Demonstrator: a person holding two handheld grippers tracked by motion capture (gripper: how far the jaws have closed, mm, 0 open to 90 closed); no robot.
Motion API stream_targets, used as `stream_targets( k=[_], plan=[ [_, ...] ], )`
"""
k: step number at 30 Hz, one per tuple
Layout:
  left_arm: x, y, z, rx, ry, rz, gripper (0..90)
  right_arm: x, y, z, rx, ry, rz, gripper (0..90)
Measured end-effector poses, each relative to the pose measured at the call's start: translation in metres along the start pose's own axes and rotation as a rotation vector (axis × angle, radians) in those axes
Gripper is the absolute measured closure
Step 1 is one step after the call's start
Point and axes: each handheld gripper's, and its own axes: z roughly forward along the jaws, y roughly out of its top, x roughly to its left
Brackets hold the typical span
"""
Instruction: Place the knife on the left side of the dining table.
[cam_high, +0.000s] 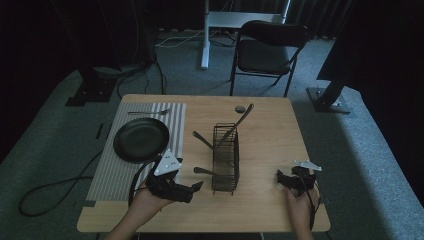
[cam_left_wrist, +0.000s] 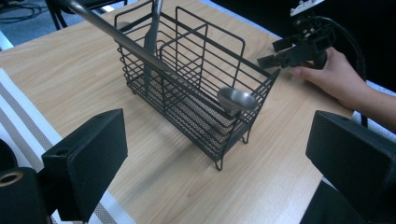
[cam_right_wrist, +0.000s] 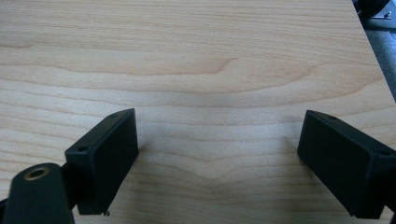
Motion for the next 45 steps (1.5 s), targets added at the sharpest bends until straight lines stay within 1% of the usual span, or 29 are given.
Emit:
stream_targets(
  k=[2, 3, 4, 5, 6, 8, 11, 12, 13, 15, 17, 18, 19, 20, 22, 23, 26, 27, 28, 31, 32, 36, 37, 38, 39, 40, 42, 44, 45],
  plan=[
    [0.0, 0.001, 0.002, 0.004, -0.005, -0.002, 5.7, 0.0, 0.0, 0.0, 0.0, 0.0, 0.0, 11.4],
    [0.001, 0.003, 0.005, 0.001, -0.012, -0.01, 5.7, 0.0, 0.0, 0.0, 0.0, 0.0, 0.0, 11.4],
    [0.002, 0.004, 0.009, 0.004, -0.028, -0.021, 16.1, 0.0, 0.0, 0.0, 0.0, 0.0, 0.0, 11.4],
    [0.002, 0.004, 0.009, 0.004, -0.028, -0.021, 16.1, 0.0, 0.0, 0.0, 0.0, 0.0, 0.0, 11.4],
    [0.003, 0.004, 0.011, 0.004, -0.04, -0.03, 16.1, 0.0, 0.0, 0.0, 0.0, 0.0, 0.0, 11.4],
    [0.003, 0.004, 0.013, 0.0, -0.048, -0.032, 23.5, 0.0, 0.0, 0.0, 0.0, 0.0, 0.0, 11.4],
    [0.008, 0.005, 0.019, -0.004, -0.052, -0.057, 29.1, 0.0, 0.0, 0.0, 0.0, 0.0, 0.0, 11.4],
    [0.008, 0.005, 0.019, -0.004, -0.052, -0.057, 31.0, 0.0, 0.0, 0.0, 0.0, 0.0, 0.0, 11.4],
    [0.009, 0.005, 0.02, -0.003, -0.058, -0.061, 31.0, 0.0, 0.0, 0.0, 0.0, 0.0, 0.0, 11.4],
    [0.012, 0.005, 0.024, 0.003, -0.071, -0.073, 38.4, 0.0, 0.0, 0.0, 0.0, 0.0, 0.0, 11.4],
    [0.015, 0.004, 0.027, 0.003, -0.087, -0.085, 42.5, 0.0, 0.0, 0.0, 0.0, 0.0, 0.0, 11.4],
    [0.016, 0.003, 0.028, 0.004, -0.106, -0.088, 44.5, 0.0, 0.0, 0.0, 0.0, 0.0, 0.0, 11.4],
    [0.016, 0.003, 0.028, 0.004, -0.106, -0.088, 46.6, 0.0, 0.0, 0.0, 0.0, 0.0, 0.0, 11.4],
    [0.017, 0.002, 0.028, 0.001, -0.121, -0.091, 46.6, 0.0, 0.0, 0.0, 0.0, 0.0, 0.0, 11.4],
    [0.015, 0.003, 0.028, -0.001, -0.118, -0.074, 51.3, 0.0, 0.0, 0.0, 0.0, 0.0, 0.0, 11.4],
    [0.014, 0.004, 0.028, -0.002, -0.113, -0.07, 52.7, 0.0, 0.0, 0.0, 0.0, 0.0, 0.0, 11.4],
    [0.013, 0.005, 0.028, -0.003, -0.105, -0.061, 61.1, 0.0, 0.0, 0.0, 0.0, 0.0, 0.0, 11.4],
    [0.012, 0.006, 0.028, 0.003, -0.109, -0.051, 61.1, 0.0, 0.0, 0.0, 0.0, 0.0, 0.0, 11.4],
    [0.011, 0.007, 0.028, 0.008, -0.105, -0.039, 66.3, 0.0, 0.0, 0.0, 0.0, 0.0, 0.0, 11.4],
    [0.01, 0.009, 0.028, 0.017, -0.09, -0.023, 72.7, 0.0, 0.0, 0.0, 0.0, 0.0, 0.0, 11.4],
    [0.01, 0.01, 0.029, 0.016, -0.082, -0.023, 73.2, 0.0, 0.0, 0.0, 0.0, 0.0, 0.0, 11.4],
    [0.012, 0.011, 0.03, 0.014, -0.073, -0.025, 74.2, 0.0, 0.0, 0.0, 0.0, 0.0, 0.0, 11.4],
    [0.013, 0.011, 0.031, 0.007, -0.076, -0.036, 74.3, 0.0, 0.0, 0.0, 0.0, 0.0, 0.0, 11.4],
    [0.013, 0.011, 0.031, 0.007, -0.076, -0.036, 74.4, 0.0, 0.0, 0.0, 0.0, 0.0, 0.0, 11.4],
    [0.016, 0.011, 0.031, 0.0, -0.082, -0.053, 74.4, 0.0, 0.0, 0.0, 0.0, 0.0, 0.0, 11.4],
    [0.016, 0.011, 0.031, 0.0, -0.082, -0.053, 74.8, 0.0, 0.0, 0.0, 0.0, 0.0, 0.0, 11.4],
    [0.019, 0.012, 0.033, -0.015, -0.096, -0.077, 75.6, 0.0, 0.0, 0.0, 0.0, 0.0, 0.0, 11.4],
    [0.019, 0.012, 0.033, -0.015, -0.096, -0.077, 75.8, 0.0, 0.0, 0.0, 0.0, 0.0, 0.0, 11.4],
    [0.02, 0.014, 0.034, -0.033, -0.1, -0.087, 76.4, 0.0, 0.0, 0.0, 0.0, 0.0, 0.0, 11.4]
  ],
)
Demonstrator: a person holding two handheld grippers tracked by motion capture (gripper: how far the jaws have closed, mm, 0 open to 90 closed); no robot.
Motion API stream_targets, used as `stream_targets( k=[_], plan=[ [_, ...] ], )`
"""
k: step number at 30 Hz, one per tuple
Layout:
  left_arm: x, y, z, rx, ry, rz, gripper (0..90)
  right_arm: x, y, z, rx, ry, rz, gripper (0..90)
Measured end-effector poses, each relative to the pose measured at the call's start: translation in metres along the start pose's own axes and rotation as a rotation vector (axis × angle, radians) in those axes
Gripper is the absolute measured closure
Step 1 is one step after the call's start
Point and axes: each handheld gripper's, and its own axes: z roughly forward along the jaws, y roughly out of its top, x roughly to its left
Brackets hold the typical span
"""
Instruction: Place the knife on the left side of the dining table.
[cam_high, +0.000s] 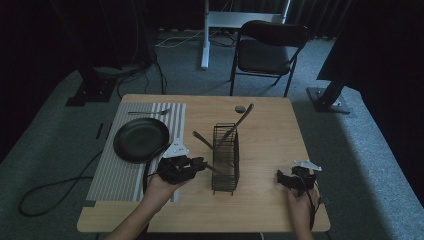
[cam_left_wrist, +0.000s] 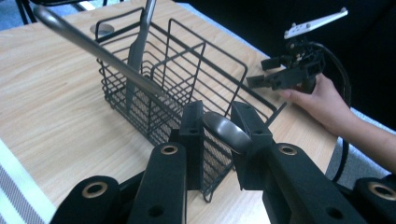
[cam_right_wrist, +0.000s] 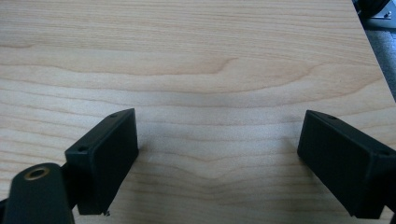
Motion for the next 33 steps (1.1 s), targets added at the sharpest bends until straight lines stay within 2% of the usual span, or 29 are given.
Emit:
stream_targets(
  k=[4, 7, 10, 11, 15, 18, 20, 21, 23, 25, 28, 31, 33],
  plan=[
    [-0.001, 0.003, 0.001, -0.023, -0.007, -0.008, 77.8, 0.0, 0.0, 0.0, 0.0, 0.0, 0.0, 11.4],
    [-0.001, 0.008, 0.001, -0.063, -0.021, -0.029, 80.2, 0.0, 0.0, 0.0, 0.001, 0.0, -0.001, 11.4],
    [-0.003, 0.012, 0.001, -0.076, -0.028, -0.023, 83.2, 0.0, 0.0, 0.0, 0.001, 0.0, -0.001, 11.4],
    [-0.004, 0.014, 0.001, -0.071, -0.033, -0.007, 83.5, 0.0, 0.0, 0.0, 0.001, 0.0, 0.0, 11.4],
    [-0.005, 0.019, -0.001, -0.103, -0.045, -0.021, 83.7, 0.0, 0.0, 0.0, 0.0, 0.0, 0.0, 11.4],
    [-0.006, 0.023, -0.003, -0.114, -0.056, -0.01, 83.7, 0.0, 0.0, 0.0, 0.0, 0.0, 0.0, 11.4],
    [-0.008, 0.027, -0.007, -0.118, -0.063, 0.002, 83.8, 0.0, 0.0, 0.0, 0.0, 0.0, 0.0, 11.4],
    [-0.01, 0.03, -0.011, -0.135, -0.051, 0.01, 83.8, 0.0, 0.0, 0.0, 0.0, 0.0, 0.0, 11.4],
    [-0.01, 0.03, -0.011, -0.135, -0.051, 0.01, 83.8, 0.0, 0.0, 0.0, 0.0, 0.0, 0.0, 11.4],
    [-0.012, 0.036, -0.02, -0.143, -0.053, 0.021, 83.8, 0.0, 0.0, 0.0, 0.0, 0.0, 0.0, 11.4],
    [-0.012, 0.038, -0.024, -0.156, -0.053, 0.019, 83.8, 0.0, 0.0, 0.0, 0.0, 0.0, 0.0, 11.4],
    [-0.014, 0.043, -0.036, -0.186, -0.047, 0.027, 83.8, 0.0, 0.0, 0.0, 0.0, 0.0, 0.0, 11.4],
    [-0.015, 0.046, -0.043, -0.19, -0.048, 0.03, 83.7, 0.0, 0.0, 0.0, 0.001, 0.0, 0.0, 11.4]
  ],
)
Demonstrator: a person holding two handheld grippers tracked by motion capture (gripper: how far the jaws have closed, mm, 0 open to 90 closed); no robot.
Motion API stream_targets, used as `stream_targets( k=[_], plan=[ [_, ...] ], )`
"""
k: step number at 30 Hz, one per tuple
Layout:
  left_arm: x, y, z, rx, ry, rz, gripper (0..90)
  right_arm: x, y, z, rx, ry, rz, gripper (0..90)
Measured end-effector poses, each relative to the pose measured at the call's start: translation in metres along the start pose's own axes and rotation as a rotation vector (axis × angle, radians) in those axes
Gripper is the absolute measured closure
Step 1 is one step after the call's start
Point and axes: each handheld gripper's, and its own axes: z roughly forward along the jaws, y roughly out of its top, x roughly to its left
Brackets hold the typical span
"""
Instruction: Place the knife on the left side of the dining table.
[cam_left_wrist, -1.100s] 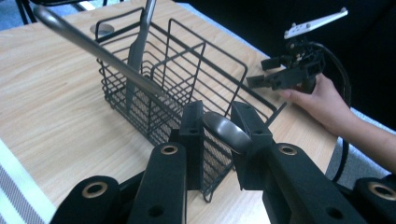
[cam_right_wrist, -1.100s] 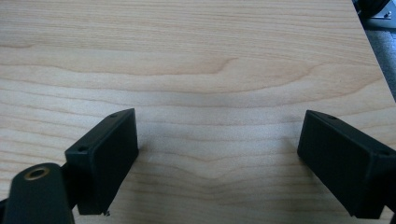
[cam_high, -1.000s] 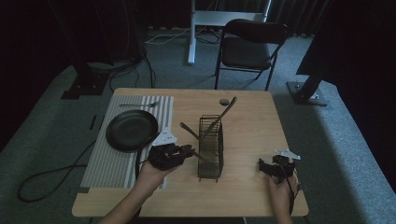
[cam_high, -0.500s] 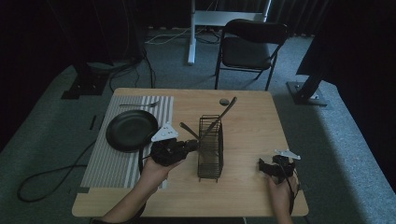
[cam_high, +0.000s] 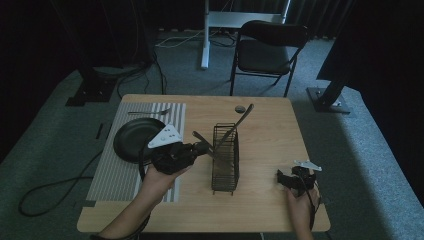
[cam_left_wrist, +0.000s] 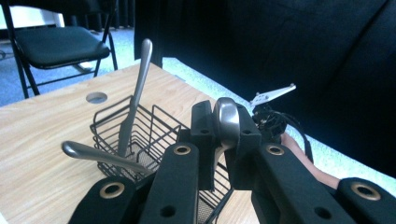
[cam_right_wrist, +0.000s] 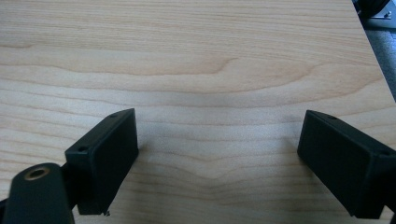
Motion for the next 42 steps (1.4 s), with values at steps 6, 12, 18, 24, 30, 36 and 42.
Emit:
stream_targets(
  k=[6, 12, 18, 24, 30, 36, 42],
  plan=[
    [-0.001, 0.008, -0.023, -0.029, 0.029, 0.024, 83.8, 0.0, 0.0, 0.0, -0.001, 0.0, 0.0, 11.4],
    [0.005, 0.014, -0.049, -0.071, 0.065, 0.008, 83.7, 0.0, 0.0, 0.0, -0.001, 0.0, 0.0, 11.4],
    [0.011, 0.014, -0.067, -0.09, 0.104, -0.002, 83.7, 0.0, 0.0, 0.0, -0.001, 0.0, 0.0, 11.4],
    [0.021, 0.006, -0.081, -0.089, 0.153, -0.019, 83.7, 0.0, 0.0, 0.0, -0.001, 0.0, 0.0, 11.4],
    [0.038, -0.009, -0.091, -0.076, 0.208, -0.064, 83.7, 0.0, 0.0, 0.0, -0.001, 0.0, 0.001, 11.4],
    [0.055, -0.026, -0.097, -0.061, 0.261, -0.112, 83.7, 0.0, 0.0, 0.0, -0.001, 0.0, 0.0, 11.4],
    [0.072, -0.047, -0.104, -0.05, 0.333, -0.157, 83.7, 0.0, 0.0, 0.0, -0.001, 0.0, 0.0, 11.4]
  ],
)
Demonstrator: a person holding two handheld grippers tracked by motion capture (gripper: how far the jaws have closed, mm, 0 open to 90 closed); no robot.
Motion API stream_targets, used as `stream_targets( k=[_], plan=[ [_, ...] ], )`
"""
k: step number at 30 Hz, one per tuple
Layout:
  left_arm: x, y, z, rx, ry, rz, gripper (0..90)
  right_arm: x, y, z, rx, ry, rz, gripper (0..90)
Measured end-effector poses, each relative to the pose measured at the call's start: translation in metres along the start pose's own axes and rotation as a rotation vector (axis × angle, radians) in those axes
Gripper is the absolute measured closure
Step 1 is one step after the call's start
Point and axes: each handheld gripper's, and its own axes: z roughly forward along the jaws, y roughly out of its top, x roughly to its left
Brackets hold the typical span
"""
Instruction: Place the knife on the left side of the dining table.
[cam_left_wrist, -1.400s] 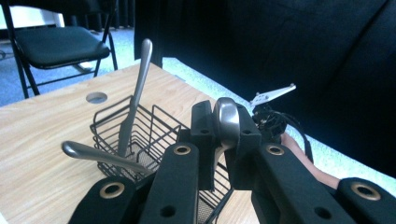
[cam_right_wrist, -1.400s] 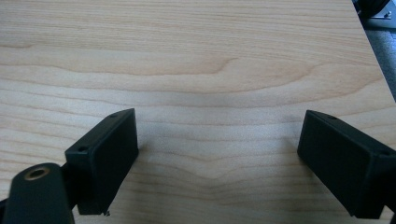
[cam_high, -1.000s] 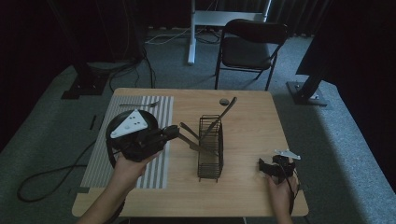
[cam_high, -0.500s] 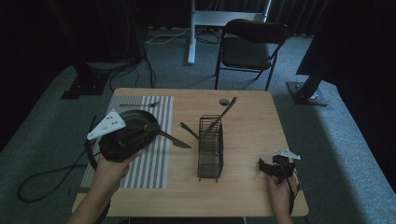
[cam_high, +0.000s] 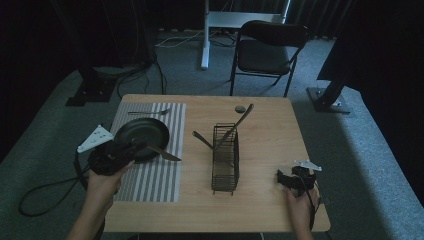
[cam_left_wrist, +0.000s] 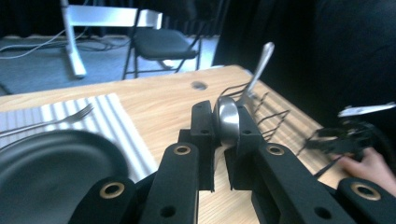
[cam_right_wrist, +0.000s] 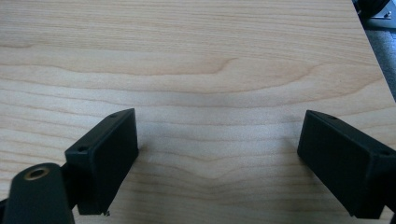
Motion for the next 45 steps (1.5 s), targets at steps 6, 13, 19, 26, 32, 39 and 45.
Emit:
stream_targets(
  k=[6, 13, 19, 26, 32, 39, 45],
  plan=[
    [0.017, -0.017, 0.004, 0.031, 0.046, -0.034, 83.7, 0.0, 0.0, 0.0, 0.0, 0.0, 0.0, 11.4],
    [0.032, -0.033, 0.015, 0.067, 0.067, -0.084, 83.6, 0.0, 0.0, 0.0, 0.0, 0.0, 0.0, 11.4],
    [0.037, -0.041, 0.022, 0.074, 0.06, -0.112, 83.6, 0.0, 0.0, 0.0, 0.0, 0.0, 0.0, 11.4],
    [0.039, -0.046, 0.032, 0.064, 0.058, -0.144, 83.6, 0.0, 0.0, 0.0, 0.0, 0.0, 0.0, 11.4],
    [0.045, -0.05, 0.034, 0.075, 0.07, -0.164, 83.6, 0.0, 0.0, 0.0, 0.0, 0.0, 0.0, 11.4],
    [0.06, -0.054, 0.03, 0.085, 0.066, -0.231, 81.9, 0.0, 0.0, 0.0, 0.0, 0.0, 0.0, 11.4],
    [0.069, -0.058, 0.026, 0.096, 0.092, -0.243, 78.6, 0.0, 0.0, 0.0, 0.0, 0.0, 0.0, 11.4]
  ],
)
